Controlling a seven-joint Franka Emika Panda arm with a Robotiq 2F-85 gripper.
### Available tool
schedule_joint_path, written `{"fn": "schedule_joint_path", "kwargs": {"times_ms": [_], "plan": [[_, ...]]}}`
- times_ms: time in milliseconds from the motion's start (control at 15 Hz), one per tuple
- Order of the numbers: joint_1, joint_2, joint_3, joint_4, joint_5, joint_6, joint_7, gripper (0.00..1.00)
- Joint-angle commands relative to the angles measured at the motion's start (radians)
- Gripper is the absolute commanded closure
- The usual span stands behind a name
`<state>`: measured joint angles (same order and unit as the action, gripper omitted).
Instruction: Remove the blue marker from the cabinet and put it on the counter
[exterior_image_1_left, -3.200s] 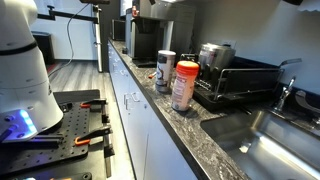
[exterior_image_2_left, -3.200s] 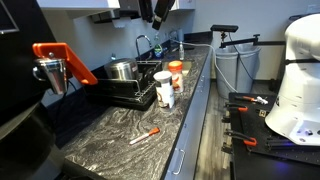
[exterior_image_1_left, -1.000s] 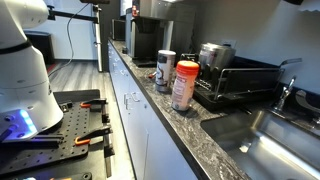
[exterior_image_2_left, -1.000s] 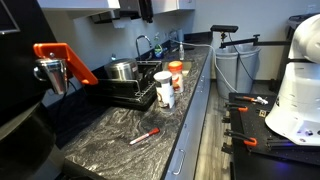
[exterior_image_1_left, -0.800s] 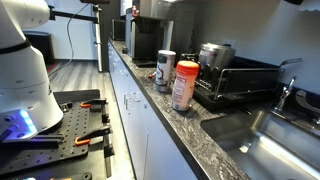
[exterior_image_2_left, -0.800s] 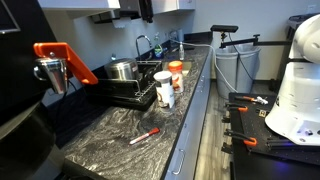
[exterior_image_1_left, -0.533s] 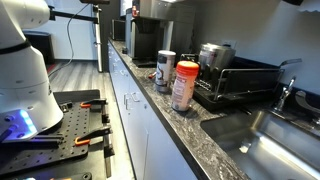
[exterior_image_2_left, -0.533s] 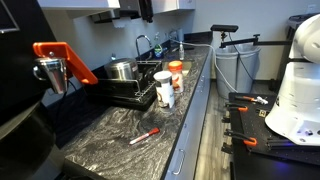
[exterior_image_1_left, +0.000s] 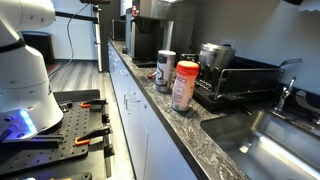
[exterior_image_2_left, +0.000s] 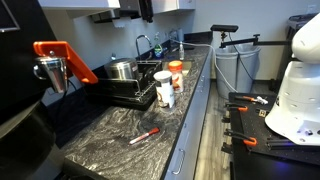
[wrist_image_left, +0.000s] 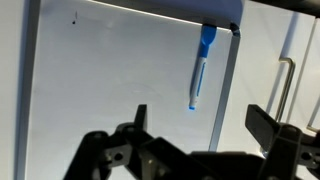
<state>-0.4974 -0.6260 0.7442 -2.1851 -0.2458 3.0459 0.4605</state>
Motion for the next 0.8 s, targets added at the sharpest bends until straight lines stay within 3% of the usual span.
{"fn": "schedule_joint_path", "kwargs": {"times_ms": [0,267,733], "plan": [[-0.102,-0.081,0.068,-0.010,0.048,0.007,0.041,0.00],[-0.121,-0.046,0.125,0.019,0.096,0.007,-0.002,0.00],[-0.110,-0.066,0.114,-0.004,0.118,0.001,-0.010,0.00]]}}
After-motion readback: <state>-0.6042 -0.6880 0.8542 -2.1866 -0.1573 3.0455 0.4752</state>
